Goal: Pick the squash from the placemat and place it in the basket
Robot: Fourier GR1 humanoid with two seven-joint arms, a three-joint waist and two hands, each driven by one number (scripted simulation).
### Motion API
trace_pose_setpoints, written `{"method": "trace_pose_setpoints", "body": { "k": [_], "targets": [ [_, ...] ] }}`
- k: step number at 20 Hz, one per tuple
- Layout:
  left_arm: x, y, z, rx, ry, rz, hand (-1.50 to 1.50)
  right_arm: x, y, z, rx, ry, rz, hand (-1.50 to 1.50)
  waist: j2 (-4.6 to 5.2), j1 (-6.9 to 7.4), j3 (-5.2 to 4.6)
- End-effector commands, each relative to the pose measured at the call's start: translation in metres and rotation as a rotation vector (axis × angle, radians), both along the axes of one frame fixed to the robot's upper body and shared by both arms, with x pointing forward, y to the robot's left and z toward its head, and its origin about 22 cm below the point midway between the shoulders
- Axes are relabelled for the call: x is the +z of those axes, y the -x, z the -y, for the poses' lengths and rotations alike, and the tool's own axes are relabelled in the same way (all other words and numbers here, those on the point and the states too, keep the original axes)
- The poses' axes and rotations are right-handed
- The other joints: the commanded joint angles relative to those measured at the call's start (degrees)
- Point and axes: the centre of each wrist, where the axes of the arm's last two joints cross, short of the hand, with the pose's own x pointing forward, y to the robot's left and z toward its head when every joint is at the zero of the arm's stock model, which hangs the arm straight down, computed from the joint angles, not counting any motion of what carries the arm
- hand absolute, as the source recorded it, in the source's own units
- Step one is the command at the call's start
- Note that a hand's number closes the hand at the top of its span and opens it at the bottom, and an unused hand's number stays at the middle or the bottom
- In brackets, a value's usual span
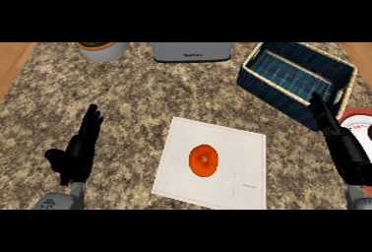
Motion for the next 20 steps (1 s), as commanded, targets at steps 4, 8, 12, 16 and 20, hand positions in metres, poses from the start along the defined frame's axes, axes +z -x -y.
{"method": "trace_pose_setpoints", "body": {
  "k": [4, 8, 12, 16, 20],
  "targets": [
    [-0.030, 0.018, -0.004, -0.053, -0.020, -0.261, 0.00, 0.032, -0.025, -0.117, 0.500, -0.305, 0.042, 1.50, 1.83, 6.62, -0.33],
    [-0.039, 0.023, -0.003, -0.114, -0.032, -0.403, 0.00, 0.058, -0.010, -0.192, 0.998, -0.293, 0.118, 1.50, 2.03, 9.52, -0.34],
    [-0.043, 0.037, -0.027, -0.065, -0.023, -0.515, 0.00, 0.044, 0.026, -0.253, 1.045, -0.226, 0.097, -1.50, 0.62, 4.87, -0.50],
    [-0.039, 0.038, -0.031, -0.043, -0.008, -0.521, 0.00, 0.052, 0.033, -0.271, 0.946, 0.014, 0.116, -1.50, 0.31, 2.49, -0.57],
    [-0.035, 0.042, -0.044, -0.006, -0.024, -0.535, 0.00, 0.107, -0.009, -0.236, 0.714, 0.398, 0.299, -1.50, -0.57, 1.09, -0.73]
  ]
}}
